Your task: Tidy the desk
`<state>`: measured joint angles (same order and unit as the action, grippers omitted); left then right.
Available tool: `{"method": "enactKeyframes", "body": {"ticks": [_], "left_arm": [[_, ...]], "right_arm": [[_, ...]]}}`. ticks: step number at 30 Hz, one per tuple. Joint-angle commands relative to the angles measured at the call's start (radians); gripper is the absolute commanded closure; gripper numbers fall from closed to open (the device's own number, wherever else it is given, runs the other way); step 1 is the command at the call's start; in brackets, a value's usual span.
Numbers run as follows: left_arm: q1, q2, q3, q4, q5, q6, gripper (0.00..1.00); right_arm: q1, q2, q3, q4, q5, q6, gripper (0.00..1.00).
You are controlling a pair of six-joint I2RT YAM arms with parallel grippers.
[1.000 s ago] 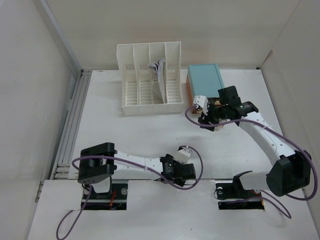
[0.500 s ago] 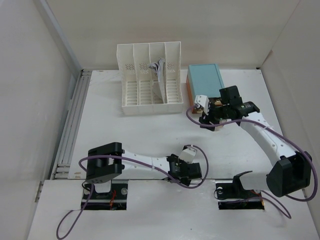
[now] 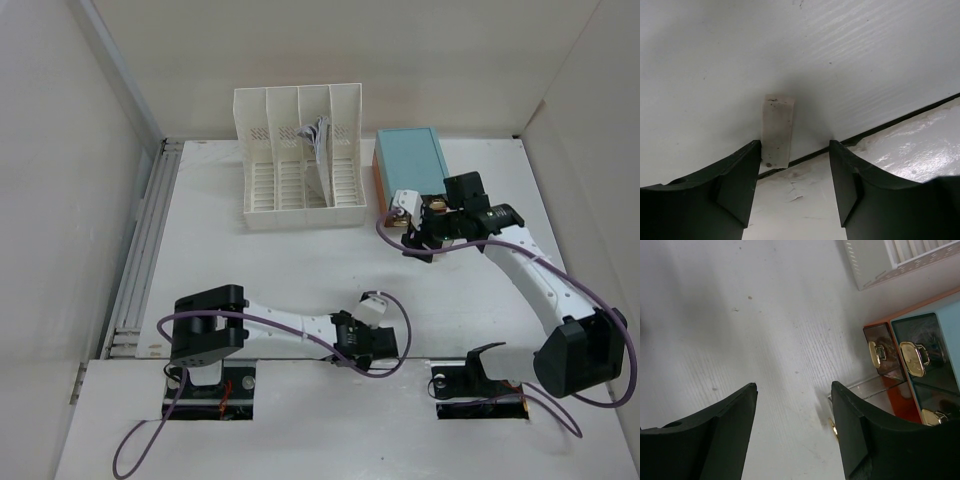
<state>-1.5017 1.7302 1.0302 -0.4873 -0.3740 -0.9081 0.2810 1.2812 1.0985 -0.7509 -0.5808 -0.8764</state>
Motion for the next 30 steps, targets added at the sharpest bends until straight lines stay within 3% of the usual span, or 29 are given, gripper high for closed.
{"method": "enactKeyframes", "body": {"ticks": [1, 11, 15, 16, 21, 26, 30], "left_arm": [[-0.002, -0.027, -0.033, -0.080, 0.033, -0.005, 0.48], [-0.002, 0.012, -0.035, -0.051, 0.003, 0.014, 0.52], [0.009, 0.048, -0.025, -0.030, 0.003, 0.025, 0.65], [0.009, 0.060, -0.025, -0.017, -0.006, 0.025, 0.77], [0.018, 0.098, -0.025, -0.008, -0.028, 0.025, 1.00], [0.018, 0.060, 0.002, -0.008, -0.071, 0.025, 1.00], [0.058, 0.023, 0.073, 0.071, -0.083, 0.095, 1.00]], "right_arm": [[-0.005, -0.026, 0.000, -0.007, -0.042, -0.018, 0.34], [-0.014, -0.036, 0.000, -0.016, -0.051, -0.027, 0.34], [-0.023, -0.036, 0.000, -0.016, -0.060, -0.027, 0.34], [-0.023, -0.045, 0.000, -0.016, -0.060, -0.027, 0.34], [-0.032, -0.054, 0.000, -0.025, -0.070, -0.036, 0.34], [-0.052, -0.094, 0.009, -0.013, -0.059, -0.018, 0.34], [-0.094, -0.212, -0.022, 0.143, 0.068, 0.135, 0.34]]}}
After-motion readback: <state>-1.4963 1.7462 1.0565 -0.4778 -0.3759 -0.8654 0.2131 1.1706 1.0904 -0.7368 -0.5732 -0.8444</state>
